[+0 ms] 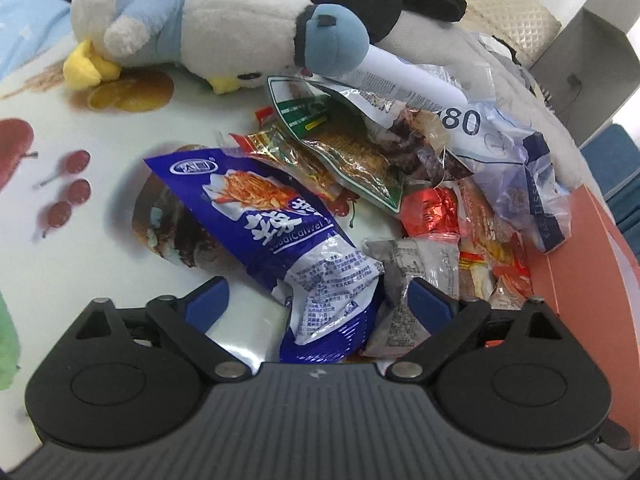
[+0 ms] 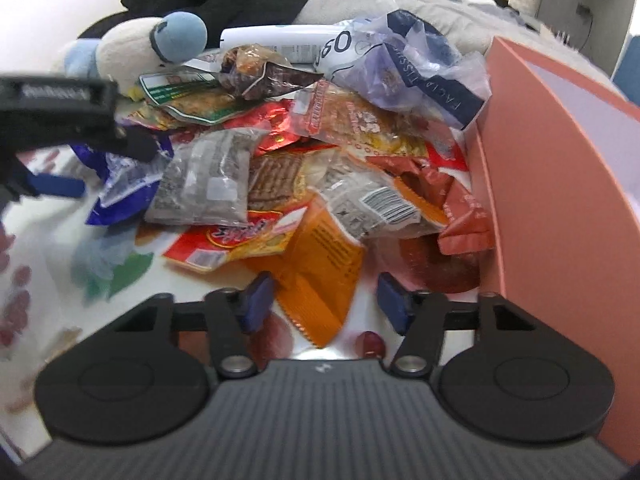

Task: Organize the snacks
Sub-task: 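Reach the left tool to the blue bag while the right tool reaches the orange packet, then close the left tool on the blue bag while the right tool grips the orange packet, then lift both held packets and carry them over the pink box, then open both tools to drop the packets into the pink box, then withdraw both tools from the box back toward the snack pile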

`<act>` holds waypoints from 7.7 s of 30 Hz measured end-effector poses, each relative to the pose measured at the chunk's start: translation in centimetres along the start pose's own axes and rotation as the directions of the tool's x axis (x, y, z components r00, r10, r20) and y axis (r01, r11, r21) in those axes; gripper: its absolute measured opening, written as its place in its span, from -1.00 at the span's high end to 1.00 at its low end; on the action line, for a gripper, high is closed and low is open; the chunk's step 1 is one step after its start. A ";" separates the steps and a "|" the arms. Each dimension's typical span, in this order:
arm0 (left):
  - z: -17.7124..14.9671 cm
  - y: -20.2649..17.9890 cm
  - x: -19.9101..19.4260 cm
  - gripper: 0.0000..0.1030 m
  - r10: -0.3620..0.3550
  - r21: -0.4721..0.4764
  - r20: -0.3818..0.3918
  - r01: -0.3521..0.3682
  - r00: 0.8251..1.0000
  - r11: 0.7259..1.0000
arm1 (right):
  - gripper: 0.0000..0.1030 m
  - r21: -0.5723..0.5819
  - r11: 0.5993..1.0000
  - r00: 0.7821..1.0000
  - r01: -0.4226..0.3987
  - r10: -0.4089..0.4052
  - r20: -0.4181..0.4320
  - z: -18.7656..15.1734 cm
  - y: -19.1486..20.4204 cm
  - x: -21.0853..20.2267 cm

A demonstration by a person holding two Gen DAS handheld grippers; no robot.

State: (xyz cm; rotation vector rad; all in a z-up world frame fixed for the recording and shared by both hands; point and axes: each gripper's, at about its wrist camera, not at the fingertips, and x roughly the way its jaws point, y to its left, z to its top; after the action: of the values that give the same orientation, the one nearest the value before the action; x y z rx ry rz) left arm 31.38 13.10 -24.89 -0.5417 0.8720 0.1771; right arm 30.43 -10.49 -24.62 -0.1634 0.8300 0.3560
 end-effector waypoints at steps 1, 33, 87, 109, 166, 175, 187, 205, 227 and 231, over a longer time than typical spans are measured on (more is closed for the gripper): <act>0.0 0.0 0.1 -0.75 0.007 0.004 0.007 -0.007 1.000 1.000 | 0.09 0.010 1.000 1.000 -0.008 0.008 -0.003 0.1 0.0 0.0; -7.0 2.5 -10.3 -0.20 -0.078 0.011 -0.073 0.079 0.994 0.997 | 0.47 0.050 0.998 0.998 -0.025 0.027 -0.056 -5.4 2.3 -8.6; -8.5 0.1 -10.4 -0.10 0.153 0.091 -0.081 -0.145 0.985 0.985 | -0.05 0.474 0.878 0.998 0.064 -0.049 -0.044 -6.5 -1.1 -8.0; -9.6 -1.8 -15.1 0.24 0.008 0.152 -0.062 0.002 0.998 0.988 | 0.03 0.266 0.964 0.997 0.013 -0.033 0.069 -6.2 1.1 -13.5; -6.4 -31.5 -13.3 0.27 -0.308 0.497 -0.149 0.341 0.940 0.798 | 0.03 0.440 0.883 0.944 0.161 -0.268 0.192 -2.2 -18.8 -22.1; -6.0 -35.0 -6.9 0.27 -0.266 0.522 -0.214 0.340 0.940 0.782 | 0.03 0.461 0.871 0.964 0.171 -0.244 0.103 -1.7 -22.9 -16.9; -5.4 -34.0 -6.1 -0.15 -0.254 0.493 -0.192 0.317 0.948 0.810 | -0.30 0.509 0.836 0.970 0.206 -0.244 0.008 -2.4 -24.2 -13.9; -6.9 -28.2 -19.7 -0.20 -0.330 0.565 -0.064 0.307 0.942 0.766 | -0.32 0.517 0.843 0.958 0.149 -0.253 0.136 -4.0 -18.0 -22.1; -11.3 -17.3 -29.5 -0.25 -0.304 0.494 0.042 0.245 0.952 0.834 | -0.32 0.405 0.913 0.956 0.047 -0.159 0.247 -6.7 -8.9 -27.9; -12.2 -15.5 -30.5 -0.25 -0.273 0.494 0.059 0.210 0.960 0.844 | -0.32 0.363 0.932 0.962 0.022 -0.119 0.247 -7.3 -6.9 -27.9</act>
State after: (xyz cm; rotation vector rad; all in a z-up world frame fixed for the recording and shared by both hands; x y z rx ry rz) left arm 9.22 -4.40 -1.99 -0.1606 0.6806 -0.2370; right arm 10.66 -25.73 -8.66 0.1922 0.6078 0.1482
